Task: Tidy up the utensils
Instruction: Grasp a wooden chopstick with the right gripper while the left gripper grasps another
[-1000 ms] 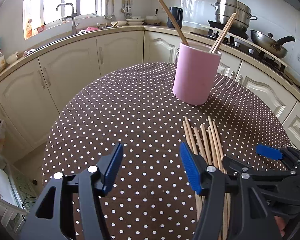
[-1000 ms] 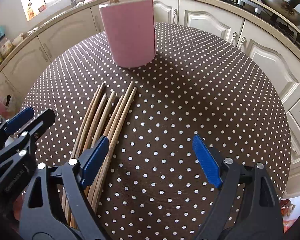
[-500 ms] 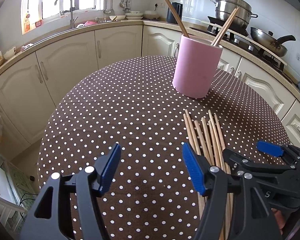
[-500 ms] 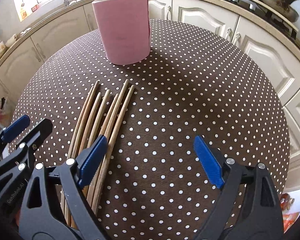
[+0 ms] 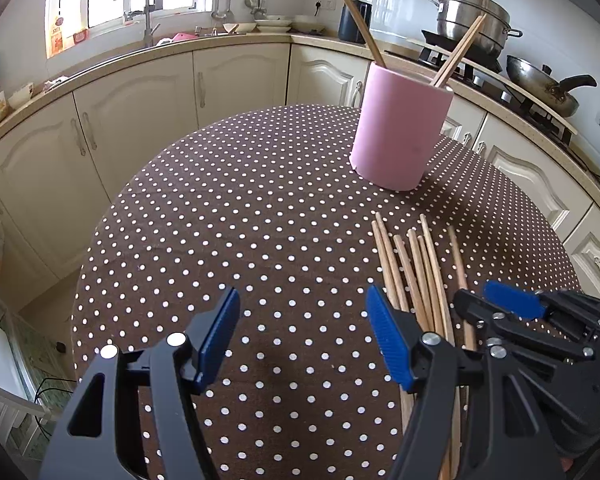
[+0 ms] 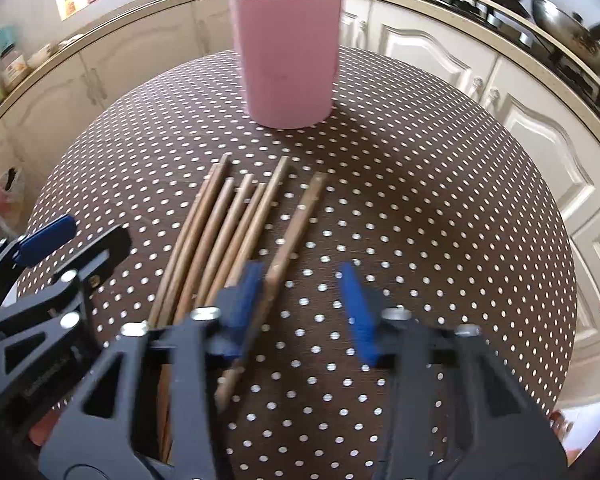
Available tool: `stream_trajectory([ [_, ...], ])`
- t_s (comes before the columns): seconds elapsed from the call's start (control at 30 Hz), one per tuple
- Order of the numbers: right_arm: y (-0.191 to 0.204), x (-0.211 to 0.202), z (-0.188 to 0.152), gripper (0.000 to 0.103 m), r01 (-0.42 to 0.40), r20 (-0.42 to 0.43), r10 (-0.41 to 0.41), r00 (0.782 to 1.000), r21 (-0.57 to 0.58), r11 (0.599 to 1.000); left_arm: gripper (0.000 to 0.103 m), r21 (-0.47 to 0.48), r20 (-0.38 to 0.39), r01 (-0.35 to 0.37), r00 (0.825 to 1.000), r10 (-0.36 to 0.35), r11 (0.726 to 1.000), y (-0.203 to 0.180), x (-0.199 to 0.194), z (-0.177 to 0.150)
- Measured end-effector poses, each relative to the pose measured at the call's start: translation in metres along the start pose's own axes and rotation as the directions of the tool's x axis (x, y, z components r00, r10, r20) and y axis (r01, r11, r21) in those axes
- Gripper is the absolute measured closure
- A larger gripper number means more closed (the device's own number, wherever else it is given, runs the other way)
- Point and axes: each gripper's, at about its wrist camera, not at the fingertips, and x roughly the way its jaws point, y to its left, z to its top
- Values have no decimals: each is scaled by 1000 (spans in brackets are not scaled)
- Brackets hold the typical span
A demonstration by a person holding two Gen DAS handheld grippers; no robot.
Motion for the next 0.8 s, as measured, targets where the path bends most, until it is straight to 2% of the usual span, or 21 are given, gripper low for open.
stream_trajectory([
  [0.03, 0, -1, -1, 91, -13, 2, 13, 1000, 0, 1000, 38, 1, 1, -1, 1000, 1, 1000, 0, 0, 0],
  [0.27, -27, -3, -4, 96, -158, 1, 159, 987, 75, 985, 38, 22, -36, 56, 998, -55, 998, -12, -1, -3],
  [0.33, -33, -3, -5, 96, -173, 4, 173, 985, 87, 981, 38, 43, -44, 55, 998, -54, 998, -19, 0, -3],
  [0.5, -38, -4, -6, 96, -195, 17, 195, 981, 100, 976, 38, 76, -87, -2, 996, 9, 997, -32, 11, -3],
  [0.57, -41, -5, -7, 96, -207, 21, 206, 978, 105, 973, 37, 77, -88, -4, 996, 11, 997, -34, 12, -2],
  [0.8, -48, -2, -8, 96, -229, 33, 226, 974, 118, 966, 26, 89, -108, -63, 991, 73, 994, -44, 21, 6],
])
